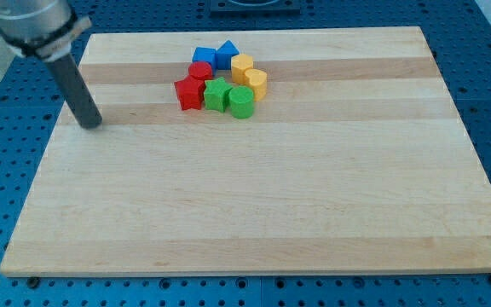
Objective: Nudge the blue triangle slightly to the blue cube
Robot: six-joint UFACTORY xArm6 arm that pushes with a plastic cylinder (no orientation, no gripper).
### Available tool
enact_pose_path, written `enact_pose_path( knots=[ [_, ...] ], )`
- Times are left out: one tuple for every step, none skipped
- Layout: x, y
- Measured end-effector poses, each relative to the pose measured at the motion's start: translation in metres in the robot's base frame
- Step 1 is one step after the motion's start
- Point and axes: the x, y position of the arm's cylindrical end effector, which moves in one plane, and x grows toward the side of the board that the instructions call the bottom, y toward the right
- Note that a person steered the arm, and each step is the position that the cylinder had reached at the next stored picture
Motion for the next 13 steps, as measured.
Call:
enact_pose_path(
  knots=[
    [-0.075,0.004],
    [-0.120,0.039],
    [-0.138,0.076],
    [-0.134,0.104],
    [-0.134,0.117],
    [-0.133,0.121],
    [-0.132,0.121],
    [-0.131,0.124],
    [-0.128,0.126],
    [-0.125,0.133],
    [-0.123,0.140],
    [-0.123,0.141],
    [-0.123,0.141]
  ],
)
